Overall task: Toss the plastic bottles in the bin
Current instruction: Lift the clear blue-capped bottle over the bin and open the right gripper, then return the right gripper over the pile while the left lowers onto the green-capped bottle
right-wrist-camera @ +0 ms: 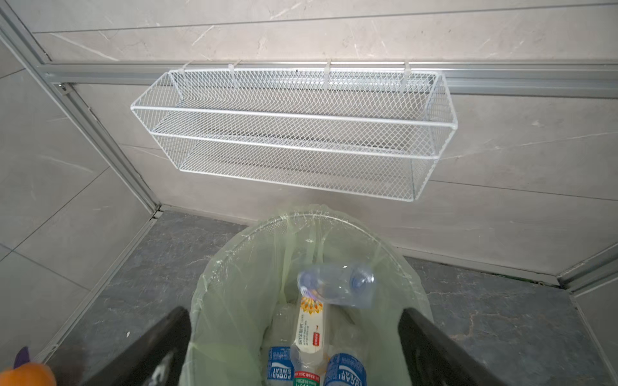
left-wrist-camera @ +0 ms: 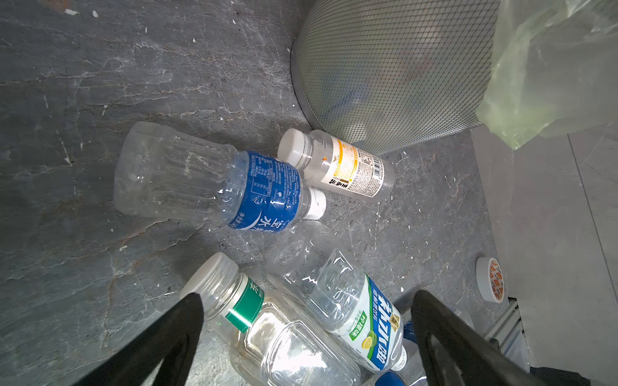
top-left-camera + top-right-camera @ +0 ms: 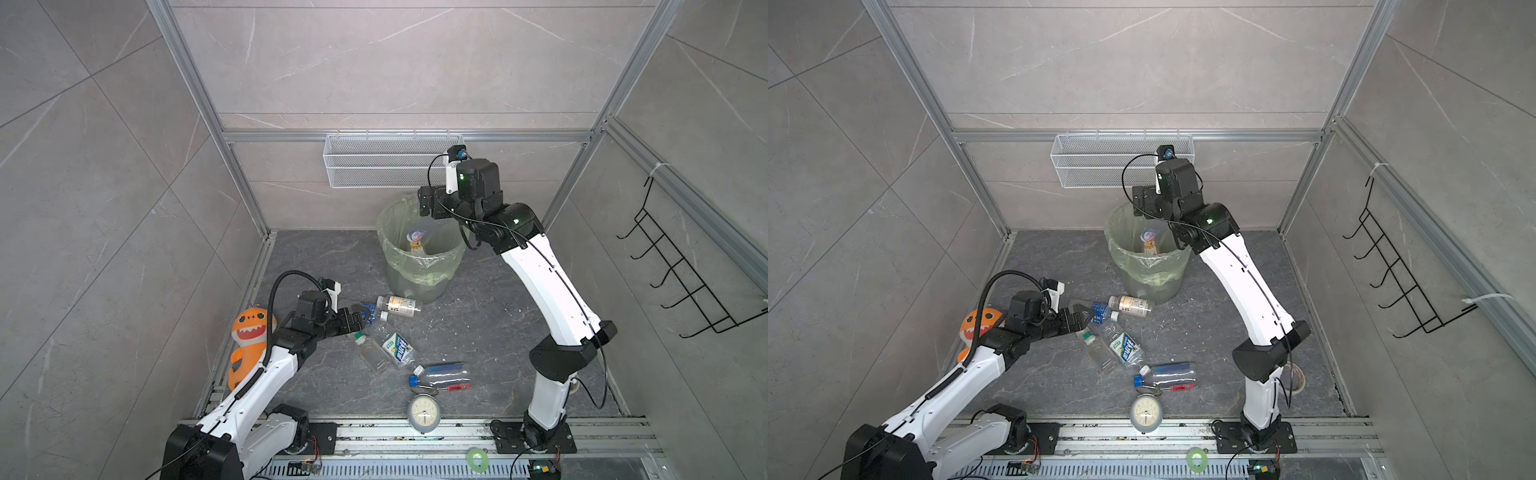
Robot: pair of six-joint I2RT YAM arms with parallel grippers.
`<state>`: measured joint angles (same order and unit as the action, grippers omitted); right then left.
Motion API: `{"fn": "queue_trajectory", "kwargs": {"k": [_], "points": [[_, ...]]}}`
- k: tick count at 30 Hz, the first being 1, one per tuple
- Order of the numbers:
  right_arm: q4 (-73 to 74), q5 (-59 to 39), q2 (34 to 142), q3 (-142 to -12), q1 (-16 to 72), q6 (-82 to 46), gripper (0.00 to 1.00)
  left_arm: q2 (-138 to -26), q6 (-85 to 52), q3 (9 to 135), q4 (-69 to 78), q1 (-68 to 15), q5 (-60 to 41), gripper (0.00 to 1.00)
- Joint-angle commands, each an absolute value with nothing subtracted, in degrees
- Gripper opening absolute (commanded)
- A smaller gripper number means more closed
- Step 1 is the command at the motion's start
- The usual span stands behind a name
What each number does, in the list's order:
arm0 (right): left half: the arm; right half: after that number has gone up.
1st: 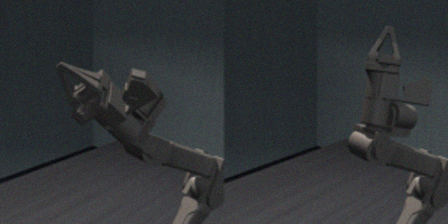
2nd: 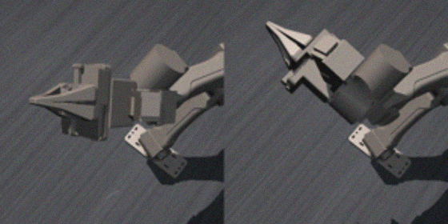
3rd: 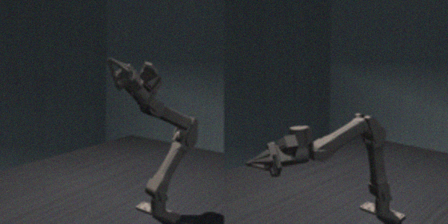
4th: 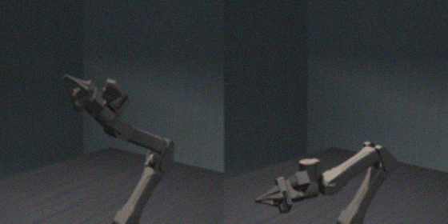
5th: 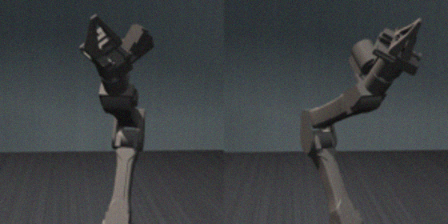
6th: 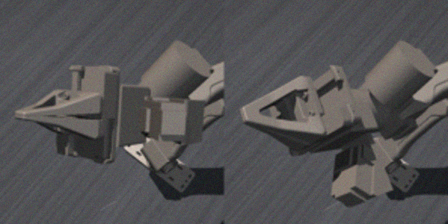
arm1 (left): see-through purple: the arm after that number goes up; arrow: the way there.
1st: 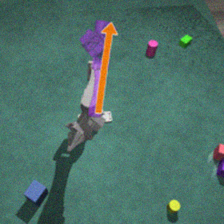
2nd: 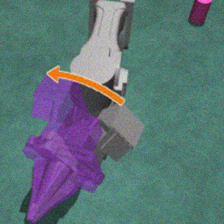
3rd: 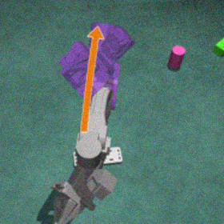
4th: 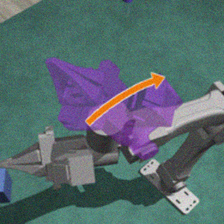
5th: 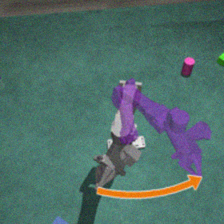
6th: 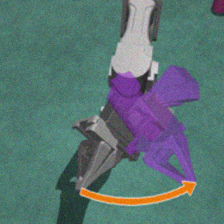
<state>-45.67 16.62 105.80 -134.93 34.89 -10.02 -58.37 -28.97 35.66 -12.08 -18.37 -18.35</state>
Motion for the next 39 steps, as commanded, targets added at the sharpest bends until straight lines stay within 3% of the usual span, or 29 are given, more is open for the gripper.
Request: {"fn": "queue_trajectory", "kwargs": {"k": [1,16,20,29,39], "points": [[-41.9,13.3,98.4,-127.6,35.0,-9.8,0.99,-58.1,-29.0,36.2,-13.2,-18.5,-17.8,0.99],[-33.9,8.1,82.3,-96.2,35.2,-11.3,0.99,-59.8,-29.8,37.1,-16.2,-20.3,-14.2,0.99],[-32.9,8.2,79.5,-89.9,35.6,-11.5,0.99,-59.9,-32.2,39.4,-22.3,-25.0,-4.8,1.00],[-31.7,8.3,73.4,-77.6,35.7,-12.8,0.99,-60.3,-43.9,38.5,-24.9,-37.0,5.9,1.00],[-31.9,9.4,69.8,-68.9,35.7,-13.6,0.99,-64.4,-51.8,37.1,-25.0,-40.2,8.8,0.95]]}}
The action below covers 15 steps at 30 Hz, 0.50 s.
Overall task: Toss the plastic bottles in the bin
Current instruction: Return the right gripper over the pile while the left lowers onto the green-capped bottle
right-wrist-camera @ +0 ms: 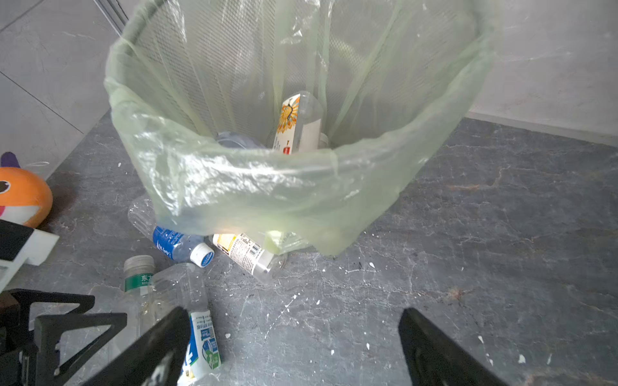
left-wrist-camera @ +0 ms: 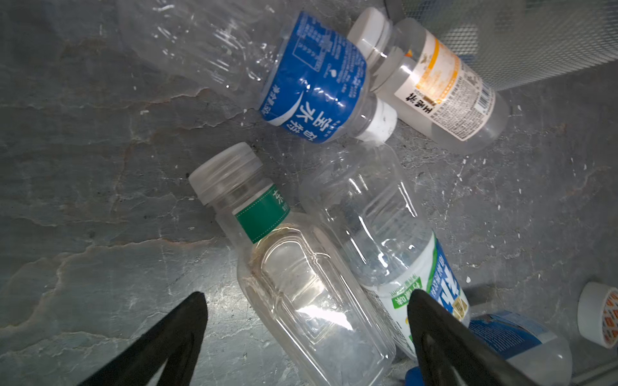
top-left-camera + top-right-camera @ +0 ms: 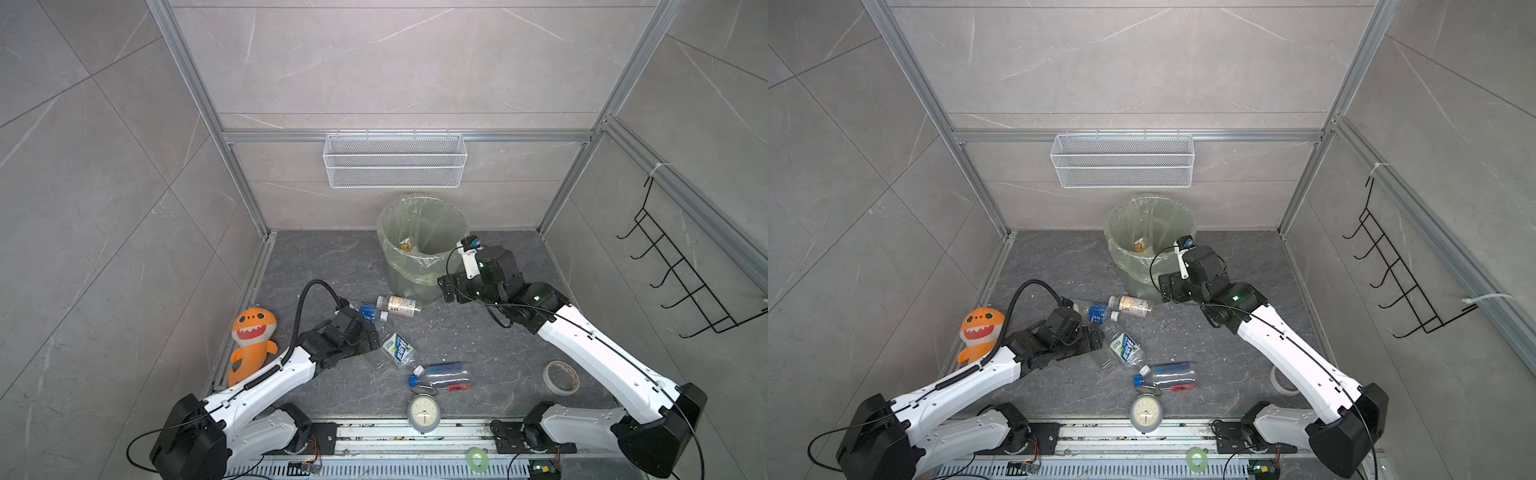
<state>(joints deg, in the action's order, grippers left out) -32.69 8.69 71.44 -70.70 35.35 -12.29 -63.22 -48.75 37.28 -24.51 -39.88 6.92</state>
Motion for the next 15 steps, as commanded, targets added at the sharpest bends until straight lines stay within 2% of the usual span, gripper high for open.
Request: {"fn": "queue_trajectory", "kwargs": {"k": [1,15], "points": [[-31.9,9.5,69.5,-68.4,35.7,-13.8,0.99,-64.9,-52.0,36.9,-24.7,-40.2,8.6,0.95],[-32.3,8.5,67.5,-63.6,35.6,-16.3,1.00,-72.2,-51.4,36.5,-19.5,-40.2,6.0,0.91]]}}
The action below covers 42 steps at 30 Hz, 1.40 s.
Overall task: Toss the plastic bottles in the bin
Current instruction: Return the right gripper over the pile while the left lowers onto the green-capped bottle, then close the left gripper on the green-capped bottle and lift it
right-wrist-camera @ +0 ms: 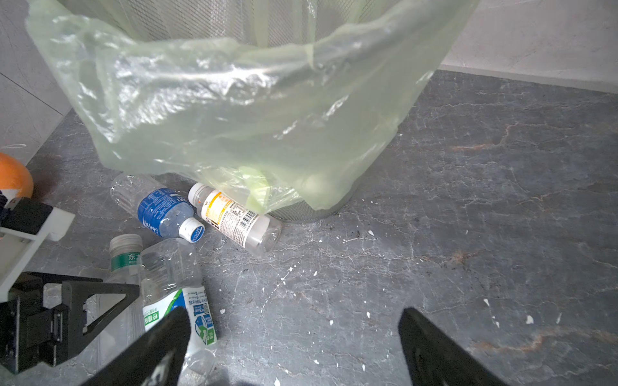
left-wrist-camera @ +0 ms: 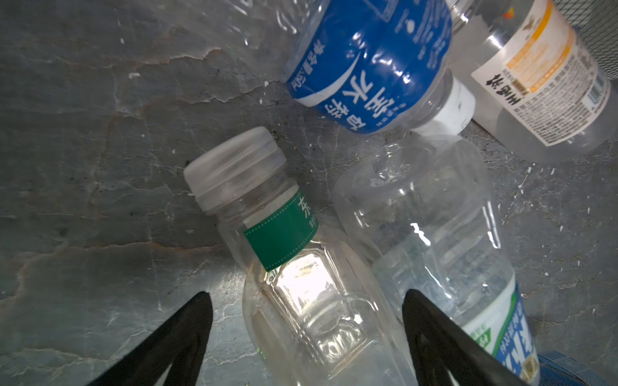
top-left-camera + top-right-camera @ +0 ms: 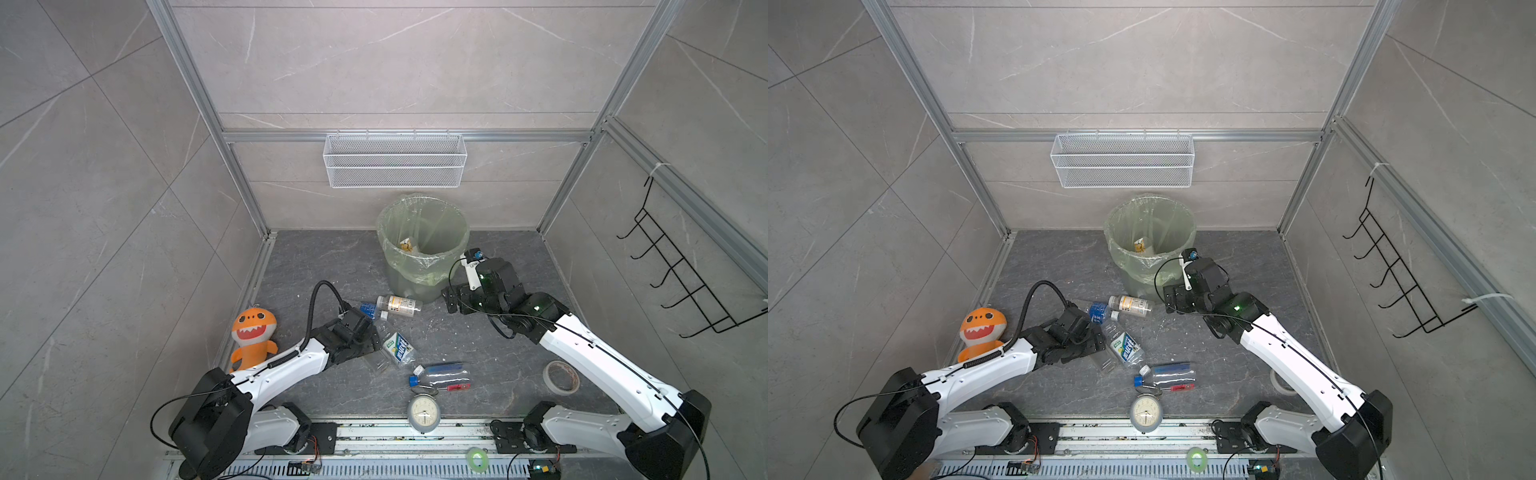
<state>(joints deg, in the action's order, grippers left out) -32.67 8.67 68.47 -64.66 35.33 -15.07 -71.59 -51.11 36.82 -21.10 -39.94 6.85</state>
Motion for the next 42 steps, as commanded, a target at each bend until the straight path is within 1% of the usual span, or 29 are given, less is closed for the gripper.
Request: {"fn": "queue_trajectory", "kwargs": {"k": [1,4,8,13,22,29,33,37,42], "points": [[-32.3,8.5,67.5,-63.5,35.6,-16.4,0.99,-72.3,-51.4,36.4,-19.6,-40.2,5.9,0.91],[-32.4,8.6,67.2,-62.9,35.6,-16.8,1.00,-72.1,-51.4,36.1,-20.0,-40.2,6.1,0.89],[-32.2,8.7,67.2,-62.1,35.6,-17.1,1.00,-72.7,-50.7,36.4,-20.3,-40.2,5.6,0.79],[-32.1,8.7,67.2,-61.8,35.6,-17.4,1.00,-74.5,-50.1,37.1,-20.1,-40.2,4.2,0.78],[-32.0,9.1,66.6,-60.8,35.6,-17.6,1.00,-73.6,-48.8,37.1,-22.7,-40.6,4.7,0.78],[-31.2,8.9,66.6,-59.9,35.7,-18.2,1.00,-74.0,-48.5,36.3,-23.5,-41.3,5.2,0.70],[-31.2,8.9,66.4,-59.4,35.6,-18.4,1.00,-75.0,-46.9,36.6,-24.3,-42.1,6.5,0.70],[-31.2,9.0,65.9,-58.8,35.6,-18.5,1.00,-76.2,-43.3,37.9,-26.8,-42.5,8.8,0.72],[-31.3,9.1,65.7,-58.5,35.6,-18.7,1.00,-76.8,-41.8,37.7,-27.0,-42.6,9.2,0.76]]}}
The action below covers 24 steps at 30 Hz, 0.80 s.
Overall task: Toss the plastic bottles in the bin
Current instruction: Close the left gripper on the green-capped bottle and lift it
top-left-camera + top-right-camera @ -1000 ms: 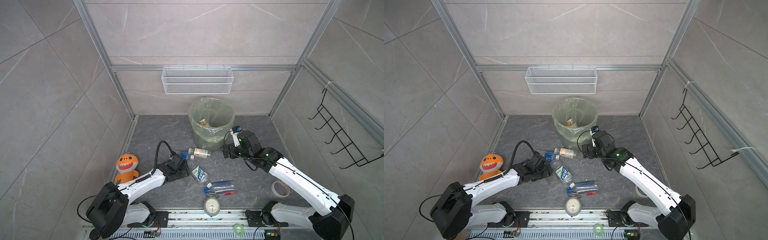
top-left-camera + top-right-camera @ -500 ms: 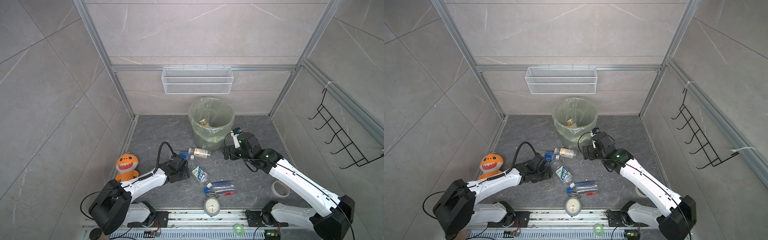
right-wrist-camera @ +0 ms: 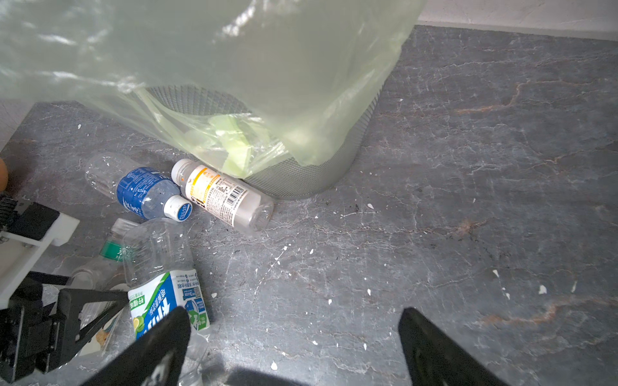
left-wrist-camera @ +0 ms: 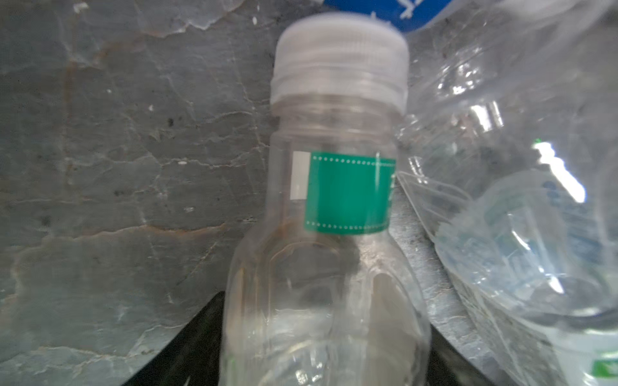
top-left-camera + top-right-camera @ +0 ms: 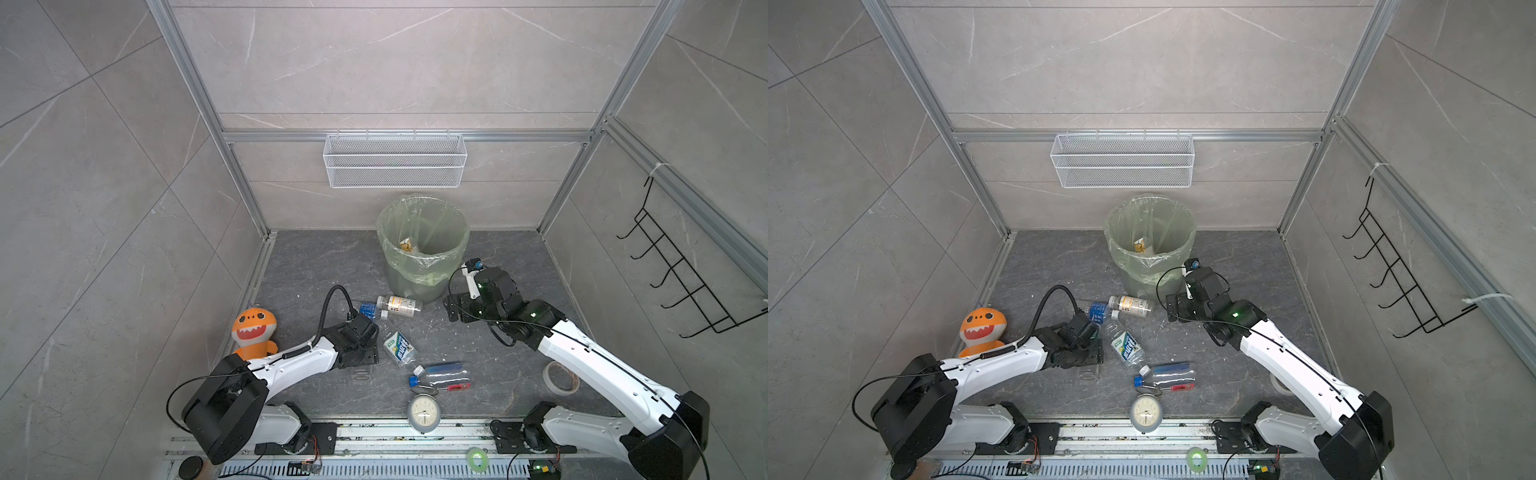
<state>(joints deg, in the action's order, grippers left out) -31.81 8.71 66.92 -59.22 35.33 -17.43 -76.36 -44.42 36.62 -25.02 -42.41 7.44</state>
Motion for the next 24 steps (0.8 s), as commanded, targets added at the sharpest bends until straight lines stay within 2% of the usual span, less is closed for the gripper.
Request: {"fn": "queue_trajectory", "kwargs": {"k": [1,8,17,24], "points": [[-31.3,9.1,65.6,-58.5,35.6,-18.8,0.99,-76.8,-41.8,37.6,-26.9,-42.6,9.3,0.76],[-31.5,9.2,65.6,-58.6,35.7,-18.7,1.00,-72.9,-41.4,36.3,-25.9,-42.6,10.2,0.59],[-31.2,9.3,65.1,-57.8,35.6,-19.0,1.00,-62.4,-37.1,35.0,-26.2,-42.6,12.7,0.59],[-30.4,9.0,65.1,-56.9,35.6,-19.3,1.00,-52.8,-29.2,33.8,-18.8,-42.7,9.2,0.61]]}}
